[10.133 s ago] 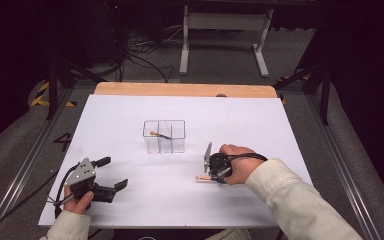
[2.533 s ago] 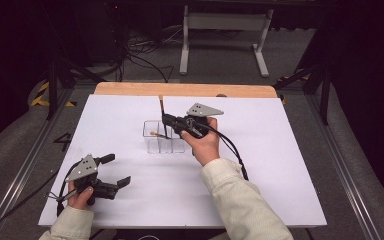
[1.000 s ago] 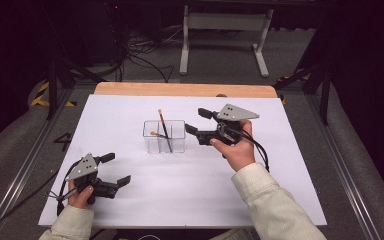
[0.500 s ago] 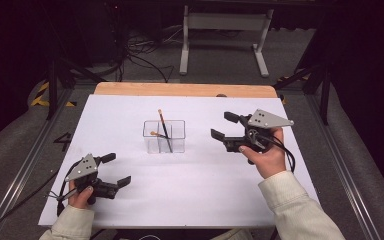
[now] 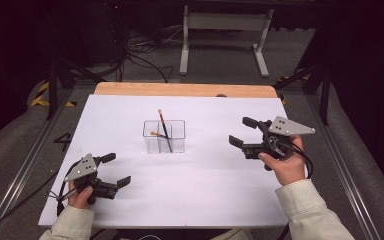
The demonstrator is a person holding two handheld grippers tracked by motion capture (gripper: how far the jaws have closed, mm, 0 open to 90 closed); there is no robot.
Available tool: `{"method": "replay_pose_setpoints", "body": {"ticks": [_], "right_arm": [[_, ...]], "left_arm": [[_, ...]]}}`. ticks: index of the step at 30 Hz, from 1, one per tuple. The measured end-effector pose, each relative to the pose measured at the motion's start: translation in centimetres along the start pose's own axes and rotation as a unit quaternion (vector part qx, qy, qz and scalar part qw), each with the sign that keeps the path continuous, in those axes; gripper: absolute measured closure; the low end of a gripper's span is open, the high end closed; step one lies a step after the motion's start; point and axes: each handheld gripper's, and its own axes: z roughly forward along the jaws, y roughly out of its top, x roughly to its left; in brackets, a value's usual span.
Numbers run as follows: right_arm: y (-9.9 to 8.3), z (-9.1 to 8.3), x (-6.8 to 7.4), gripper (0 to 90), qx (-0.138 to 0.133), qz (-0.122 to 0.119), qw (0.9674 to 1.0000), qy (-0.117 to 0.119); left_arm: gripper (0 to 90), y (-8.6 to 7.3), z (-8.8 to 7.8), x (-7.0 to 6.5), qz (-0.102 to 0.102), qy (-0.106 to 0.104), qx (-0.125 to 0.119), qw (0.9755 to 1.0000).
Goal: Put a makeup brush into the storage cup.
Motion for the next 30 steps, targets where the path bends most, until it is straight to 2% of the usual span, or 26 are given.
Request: {"method": "replay_pose_setpoints", "body": {"ticks": [5,7,10,12,18,21,24,27,30], "right_arm": [[-1.0,-0.9,-0.2,17.9,0.001,0.005,1.0000,-0.007],[-1.4,-1.3,-0.3,17.9,-0.001,0.006,0.9999,-0.010],[-2.1,-1.8,-0.4,17.9,-0.009,0.011,0.9998,-0.017],[-2.7,-2.1,-0.5,18.0,-0.012,0.019,0.9996,-0.015],[-4.6,-2.6,-0.2,18.3,-0.008,0.014,0.9996,-0.023],[-5.6,-2.7,-0.1,18.2,0.000,0.011,0.9997,-0.023],[-6.6,-2.7,0.0,18.2,0.001,0.003,0.9999,-0.011],[-7.1,-2.6,0.1,18.3,0.003,-0.001,0.9999,-0.014],[-8.0,-2.7,0.1,18.4,0.006,0.005,0.9999,-0.015]], "left_arm": [[0.6,0.0,0.0,-0.1,-0.006,-0.001,-0.007,1.0000],[0.6,0.0,-0.1,0.1,0.001,0.000,-0.008,1.0000],[0.6,0.0,-0.2,0.0,-0.004,-0.008,-0.015,0.9998],[0.4,0.1,-0.2,0.0,0.001,-0.011,-0.018,0.9998],[0.3,0.1,-0.2,0.0,-0.004,-0.014,-0.024,0.9996],[0.4,0.1,-0.3,0.1,-0.006,-0.016,-0.024,0.9996],[0.4,0.0,-0.3,0.1,-0.009,-0.022,-0.029,0.9993],[0.3,0.0,-0.4,0.2,-0.010,-0.023,-0.030,0.9992],[0.3,0.1,-0.4,0.2,-0.008,-0.027,-0.031,0.9991]]}}
